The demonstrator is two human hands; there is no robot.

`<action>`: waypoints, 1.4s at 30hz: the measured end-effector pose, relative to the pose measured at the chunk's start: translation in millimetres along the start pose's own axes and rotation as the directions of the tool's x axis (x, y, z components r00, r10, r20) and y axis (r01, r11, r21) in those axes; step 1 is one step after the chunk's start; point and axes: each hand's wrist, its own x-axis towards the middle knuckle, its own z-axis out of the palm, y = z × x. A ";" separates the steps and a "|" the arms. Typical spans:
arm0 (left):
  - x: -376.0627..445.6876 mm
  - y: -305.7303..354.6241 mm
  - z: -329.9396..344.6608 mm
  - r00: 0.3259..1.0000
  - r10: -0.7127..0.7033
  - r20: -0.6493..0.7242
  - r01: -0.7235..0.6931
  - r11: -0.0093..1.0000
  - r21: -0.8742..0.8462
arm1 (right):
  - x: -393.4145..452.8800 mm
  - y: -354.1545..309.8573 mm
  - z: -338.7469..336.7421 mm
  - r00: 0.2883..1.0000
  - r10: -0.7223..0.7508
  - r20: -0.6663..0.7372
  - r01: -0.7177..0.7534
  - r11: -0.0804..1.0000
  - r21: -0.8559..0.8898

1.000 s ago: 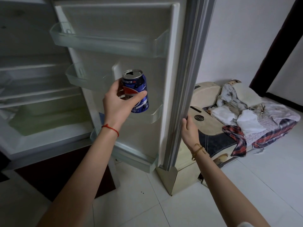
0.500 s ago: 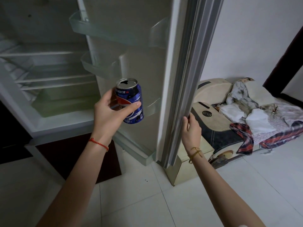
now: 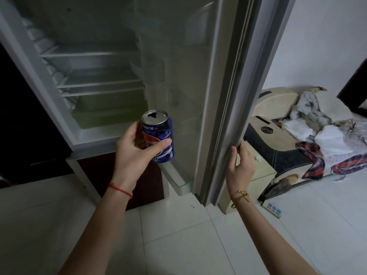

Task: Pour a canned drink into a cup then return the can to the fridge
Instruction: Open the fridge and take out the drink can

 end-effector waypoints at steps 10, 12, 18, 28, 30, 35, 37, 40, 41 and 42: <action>-36.3 -8.2 -104.6 0.999 -0.027 0.019 0.026 0.999 0.029 | -84.9 -89.4 21.7 0.994 -0.113 0.014 0.113 0.994 0.011; -42.0 -9.2 -121.1 0.999 -0.037 0.012 0.037 0.998 0.043 | -95.8 -103.4 28.2 0.990 -0.140 0.028 0.139 0.990 0.036; -57.9 -16.5 -183.5 0.996 -0.067 -0.052 0.071 0.994 0.087 | -125.0 -163.7 56.1 0.959 -0.236 0.157 0.206 0.961 0.184; -59.1 -25.0 -249.8 0.978 -0.078 -0.194 0.096 0.992 0.086 | -134.2 -232.6 130.1 0.810 -0.409 0.419 0.309 0.907 0.287; -54.4 -25.9 -260.1 0.971 -0.078 -0.226 0.099 0.992 0.083 | -136.2 -242.5 146.6 0.781 -0.424 0.457 0.310 0.900 0.306; -34.4 -28.0 -285.1 0.951 -0.088 -0.295 0.111 0.992 0.062 | -136.6 -261.1 190.9 0.728 -0.489 0.480 0.341 0.866 0.366; -22.5 -30.2 -295.1 0.946 -0.079 -0.313 0.109 0.991 0.079 | -135.7 -269.0 210.7 0.714 -0.510 0.480 0.338 0.851 0.403; -1.8 -34.8 -311.3 0.944 -0.075 -0.320 0.112 0.989 0.096 | -133.5 -281.7 240.8 0.701 -0.528 0.480 0.324 0.835 0.444; 6.1 -36.6 -316.4 0.945 -0.074 -0.319 0.112 0.989 0.102 | -132.1 -285.8 251.5 0.696 -0.538 0.475 0.328 0.827 0.456; 14.2 -38.9 -321.7 0.944 -0.071 -0.321 0.111 0.988 0.107 | -130.6 -289.8 262.1 0.689 -0.550 0.472 0.335 0.819 0.465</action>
